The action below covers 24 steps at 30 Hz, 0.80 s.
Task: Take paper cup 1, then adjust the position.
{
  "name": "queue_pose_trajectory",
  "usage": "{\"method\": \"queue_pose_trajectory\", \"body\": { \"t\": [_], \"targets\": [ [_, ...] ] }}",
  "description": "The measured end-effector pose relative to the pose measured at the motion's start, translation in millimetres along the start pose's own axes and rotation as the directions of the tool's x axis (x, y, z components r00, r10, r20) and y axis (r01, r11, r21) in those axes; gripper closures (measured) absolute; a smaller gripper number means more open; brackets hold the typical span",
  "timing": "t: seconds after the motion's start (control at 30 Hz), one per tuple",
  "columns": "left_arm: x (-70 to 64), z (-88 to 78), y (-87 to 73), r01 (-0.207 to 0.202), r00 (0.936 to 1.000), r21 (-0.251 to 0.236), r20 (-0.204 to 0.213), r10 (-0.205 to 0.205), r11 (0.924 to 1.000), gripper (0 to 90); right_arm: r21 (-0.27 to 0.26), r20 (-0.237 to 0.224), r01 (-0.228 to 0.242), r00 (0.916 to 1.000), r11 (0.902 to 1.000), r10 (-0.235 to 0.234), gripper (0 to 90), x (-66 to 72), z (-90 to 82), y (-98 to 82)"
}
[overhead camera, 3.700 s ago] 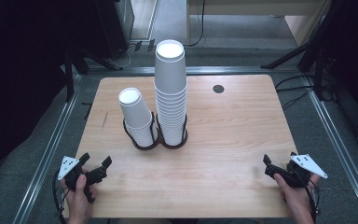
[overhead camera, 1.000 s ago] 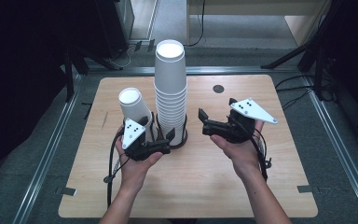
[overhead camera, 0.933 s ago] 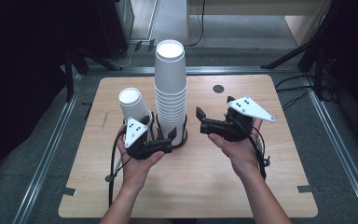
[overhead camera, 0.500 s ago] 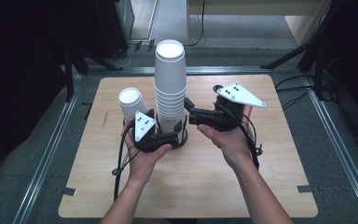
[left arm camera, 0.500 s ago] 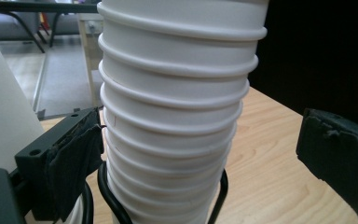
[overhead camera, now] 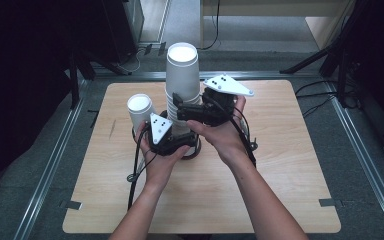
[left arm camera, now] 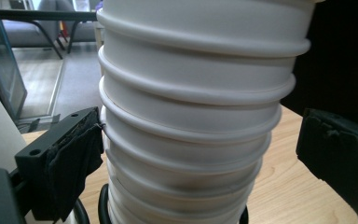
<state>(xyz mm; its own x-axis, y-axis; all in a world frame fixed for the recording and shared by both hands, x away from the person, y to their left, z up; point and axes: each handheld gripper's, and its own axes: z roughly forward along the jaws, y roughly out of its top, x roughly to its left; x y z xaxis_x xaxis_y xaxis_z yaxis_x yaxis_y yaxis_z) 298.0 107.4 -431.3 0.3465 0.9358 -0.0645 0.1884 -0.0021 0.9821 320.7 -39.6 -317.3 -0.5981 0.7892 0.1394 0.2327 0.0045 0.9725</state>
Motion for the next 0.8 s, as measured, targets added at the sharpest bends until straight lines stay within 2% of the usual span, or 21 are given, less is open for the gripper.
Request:
{"method": "queue_pose_trajectory", "body": {
  "t": [0.1, 0.13, 0.27, 0.43, 0.5, 0.63, 0.8],
  "targets": [
    [-0.2, 4.3, -2.6, -0.014, 0.9997, 0.009, -0.018, 0.014, 0.9999, 0.9, 0.004, 0.000, -0.001, 1.0000, 1.0000, 0.001, 0.0, 3.0, 8.6, 2.9],
    [-0.1, 5.4, -3.3, -0.022, 0.9991, 0.016, -0.036, 0.022, 0.9996, 3.5, 0.008, -0.002, -0.003, 1.0000, 1.0000, 0.003, 0.0, 3.7, 11.2, 3.3],
    [1.2, 7.6, -5.3, -0.023, 0.9994, 0.002, -0.027, 0.023, 0.9997, 4.9, 0.025, 0.003, 0.008, 1.0000, 0.9997, -0.008, 0.0, 3.3, 21.0, 3.4],
    [1.3, 7.3, -6.2, -0.028, 0.9992, -0.004, -0.029, 0.028, 0.9996, 5.1, 0.009, -0.010, 0.007, 0.9999, 0.9999, -0.007, 1.6, 2.2, 25.3, 4.1],
    [1.0, 7.4, -6.4, -0.022, 0.9993, -0.010, -0.030, 0.022, 0.9997, 5.2, 0.007, -0.009, 0.017, 0.9998, 0.9998, -0.017, 3.6, 3.2, 26.7, 5.1],
    [1.0, 7.1, -6.6, -0.011, 0.9995, -0.013, -0.029, 0.010, 0.9999, 5.5, -0.009, -0.011, 0.001, 0.9999, 1.0000, -0.001, 7.7, 3.7, 28.1, 7.4],
    [1.4, 6.6, -6.3, -0.002, 0.9997, -0.014, -0.025, 0.001, 0.9999, 5.7, -0.021, -0.006, 0.005, 1.0000, 0.9998, -0.005, 10.0, 5.0, 27.7, 8.2]
  ]
}}
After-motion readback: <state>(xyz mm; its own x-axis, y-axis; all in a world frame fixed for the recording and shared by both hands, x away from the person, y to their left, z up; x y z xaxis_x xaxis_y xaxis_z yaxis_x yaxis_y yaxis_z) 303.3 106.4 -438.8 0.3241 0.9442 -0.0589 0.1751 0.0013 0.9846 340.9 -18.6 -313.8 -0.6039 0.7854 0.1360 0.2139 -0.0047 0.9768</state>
